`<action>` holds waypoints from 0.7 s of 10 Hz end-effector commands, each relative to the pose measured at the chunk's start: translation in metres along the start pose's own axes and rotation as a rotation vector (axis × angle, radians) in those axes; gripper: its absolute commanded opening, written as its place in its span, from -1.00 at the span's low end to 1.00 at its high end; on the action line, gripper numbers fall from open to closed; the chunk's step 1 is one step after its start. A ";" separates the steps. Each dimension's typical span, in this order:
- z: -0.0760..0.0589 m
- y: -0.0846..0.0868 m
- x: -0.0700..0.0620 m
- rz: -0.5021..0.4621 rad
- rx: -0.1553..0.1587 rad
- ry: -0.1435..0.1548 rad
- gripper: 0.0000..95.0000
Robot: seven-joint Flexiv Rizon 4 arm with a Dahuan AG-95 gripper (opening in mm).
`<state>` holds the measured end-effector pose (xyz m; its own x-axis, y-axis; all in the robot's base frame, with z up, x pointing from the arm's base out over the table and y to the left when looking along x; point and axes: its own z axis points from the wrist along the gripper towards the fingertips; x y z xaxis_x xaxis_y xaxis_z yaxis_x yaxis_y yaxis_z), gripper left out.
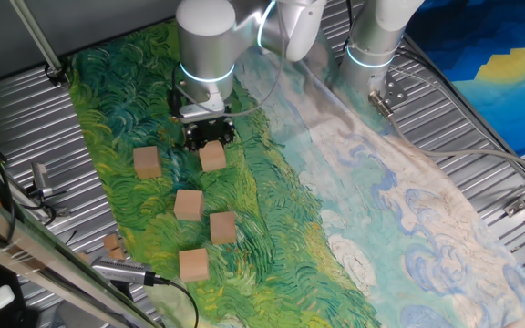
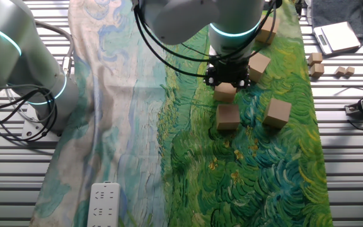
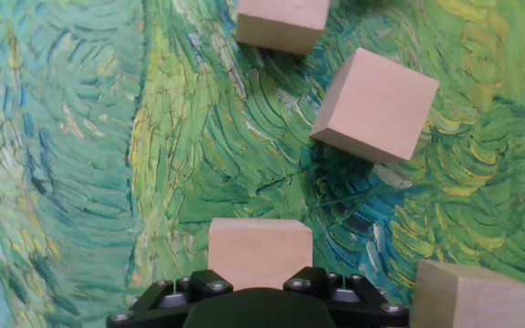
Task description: Stack the blocks into a pyramid shape
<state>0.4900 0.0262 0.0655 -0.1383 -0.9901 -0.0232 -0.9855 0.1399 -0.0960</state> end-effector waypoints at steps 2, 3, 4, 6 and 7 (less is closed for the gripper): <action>0.006 -0.003 0.006 -0.010 0.000 -0.001 -1.00; 0.007 -0.003 0.007 -0.008 0.002 -0.003 -1.00; 0.007 -0.003 0.007 -0.006 0.003 -0.002 -1.00; 0.010 -0.004 0.008 -0.009 0.005 -0.003 -1.00; 0.011 -0.004 0.008 -0.010 0.005 -0.003 -1.00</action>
<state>0.4930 0.0171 0.0550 -0.1287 -0.9914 -0.0257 -0.9863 0.1306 -0.1006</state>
